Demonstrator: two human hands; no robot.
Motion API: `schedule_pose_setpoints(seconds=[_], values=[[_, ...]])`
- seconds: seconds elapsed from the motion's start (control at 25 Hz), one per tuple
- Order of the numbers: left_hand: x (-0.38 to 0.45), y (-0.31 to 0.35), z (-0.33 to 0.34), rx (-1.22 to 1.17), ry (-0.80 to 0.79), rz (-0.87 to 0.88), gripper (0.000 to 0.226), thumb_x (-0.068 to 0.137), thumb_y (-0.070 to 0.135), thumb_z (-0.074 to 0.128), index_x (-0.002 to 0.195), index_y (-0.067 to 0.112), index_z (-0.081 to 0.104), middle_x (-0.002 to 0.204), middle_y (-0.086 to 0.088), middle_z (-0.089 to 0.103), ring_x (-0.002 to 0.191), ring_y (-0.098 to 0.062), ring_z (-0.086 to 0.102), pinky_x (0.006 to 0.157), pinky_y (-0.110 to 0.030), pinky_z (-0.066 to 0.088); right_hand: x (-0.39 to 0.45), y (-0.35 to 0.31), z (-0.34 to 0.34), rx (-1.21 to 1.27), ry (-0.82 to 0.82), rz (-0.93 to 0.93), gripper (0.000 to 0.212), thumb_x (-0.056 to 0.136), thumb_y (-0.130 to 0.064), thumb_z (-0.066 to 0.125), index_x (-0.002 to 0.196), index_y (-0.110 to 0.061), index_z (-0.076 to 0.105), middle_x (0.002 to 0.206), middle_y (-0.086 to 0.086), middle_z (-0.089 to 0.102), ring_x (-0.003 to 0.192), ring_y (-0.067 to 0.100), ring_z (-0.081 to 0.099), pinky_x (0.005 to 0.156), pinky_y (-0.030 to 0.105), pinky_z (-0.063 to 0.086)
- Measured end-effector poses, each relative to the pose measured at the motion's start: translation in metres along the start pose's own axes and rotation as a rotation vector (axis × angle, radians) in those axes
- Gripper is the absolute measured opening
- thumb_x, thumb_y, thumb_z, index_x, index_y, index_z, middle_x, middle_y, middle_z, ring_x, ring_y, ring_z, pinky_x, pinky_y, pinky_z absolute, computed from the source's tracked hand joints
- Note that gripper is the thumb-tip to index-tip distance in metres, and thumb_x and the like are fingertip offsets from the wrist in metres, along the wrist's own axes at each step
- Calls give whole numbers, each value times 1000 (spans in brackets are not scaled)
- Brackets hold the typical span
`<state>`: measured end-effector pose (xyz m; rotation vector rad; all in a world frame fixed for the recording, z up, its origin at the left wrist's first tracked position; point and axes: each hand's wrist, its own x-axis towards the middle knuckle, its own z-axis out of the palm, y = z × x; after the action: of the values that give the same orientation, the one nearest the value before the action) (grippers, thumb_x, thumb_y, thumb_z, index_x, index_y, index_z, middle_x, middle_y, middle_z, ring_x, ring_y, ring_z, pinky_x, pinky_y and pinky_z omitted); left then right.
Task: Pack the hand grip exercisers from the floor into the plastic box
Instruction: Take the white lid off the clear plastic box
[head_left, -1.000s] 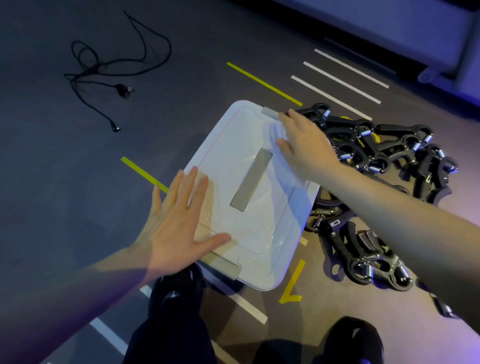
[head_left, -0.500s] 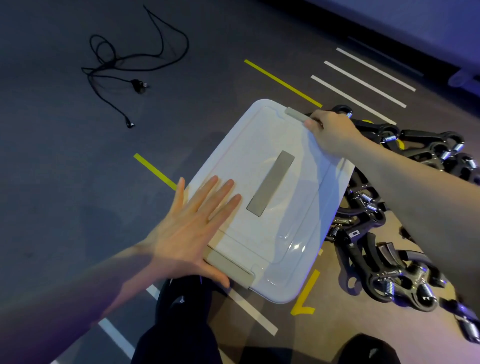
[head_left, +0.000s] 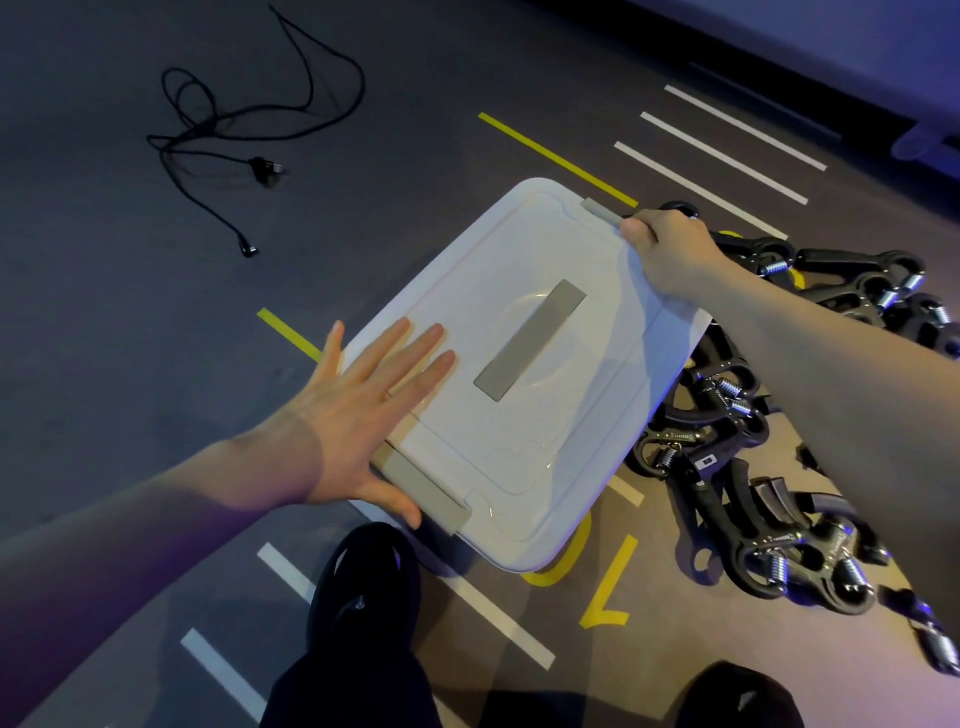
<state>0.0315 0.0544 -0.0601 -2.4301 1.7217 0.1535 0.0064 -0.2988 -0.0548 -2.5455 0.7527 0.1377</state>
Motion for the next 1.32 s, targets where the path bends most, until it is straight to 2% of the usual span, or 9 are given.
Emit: schedule_pose_setpoints(seconds=[0.24,0.4,0.48,0.6,0.72,0.84,0.96,1.16,1.32], values=[[-1,-1,-1,-72,-35,3,132,47,96,33,149,22,-5,156,-3,-4,142,-24,-7,101,-63,3,7,-3,0,-101,30,58,46,103,-29,25,111,6,54,103,28,56,101,41,53,74,33,32],[-5,1,-3,-171,-48,-23,130,48,96,35,147,28,-15,156,1,-17,141,-18,-20,107,-59,-10,-8,-10,9,-181,118,-19,50,101,-37,25,137,-3,35,138,24,42,124,40,42,98,45,35],[-14,9,-5,-294,6,-121,118,59,93,31,148,28,-10,156,3,-18,142,-17,-21,110,-61,-7,-36,-23,16,-278,172,-181,61,98,-46,26,144,-6,27,151,16,28,137,35,29,110,48,26],[-31,36,-3,-484,116,-415,105,70,83,26,148,23,-10,155,4,-22,142,-19,-21,110,-56,-6,-100,-48,34,-355,3,-400,81,86,-65,10,151,-18,10,160,5,5,147,29,5,113,56,10],[-40,65,1,-725,122,-651,103,72,81,25,137,26,-33,143,12,-42,137,-14,-30,112,-45,-5,-147,-59,59,-428,-144,-468,83,82,-72,10,151,-28,-4,159,-2,-11,147,28,-10,110,63,4],[-42,77,4,-888,191,-684,100,84,63,37,138,15,-33,141,5,-46,134,-8,-34,115,-32,-5,-156,-61,68,-405,-142,-439,81,83,-71,9,151,-30,-7,159,-6,-13,146,25,-14,110,64,0],[-41,81,3,-1041,223,-770,88,93,42,40,140,15,-31,149,1,-35,139,-6,-17,115,-29,6,-155,-59,71,-409,-87,-436,76,86,-69,7,151,-30,-5,159,-7,-11,147,24,-12,111,63,0],[-35,86,-3,-1311,267,-860,89,94,32,45,137,33,-33,151,1,28,129,-29,41,106,-45,36,-157,-60,74,-449,-52,-431,73,87,-65,3,151,-29,-3,160,-6,-7,147,24,-7,112,63,3],[-27,88,-8,-1386,296,-910,100,91,24,54,136,31,-36,143,1,40,122,-25,48,100,-45,43,-157,-59,73,-441,-47,-432,74,86,-65,1,151,-29,-1,160,-6,-6,147,24,-7,112,62,3]])
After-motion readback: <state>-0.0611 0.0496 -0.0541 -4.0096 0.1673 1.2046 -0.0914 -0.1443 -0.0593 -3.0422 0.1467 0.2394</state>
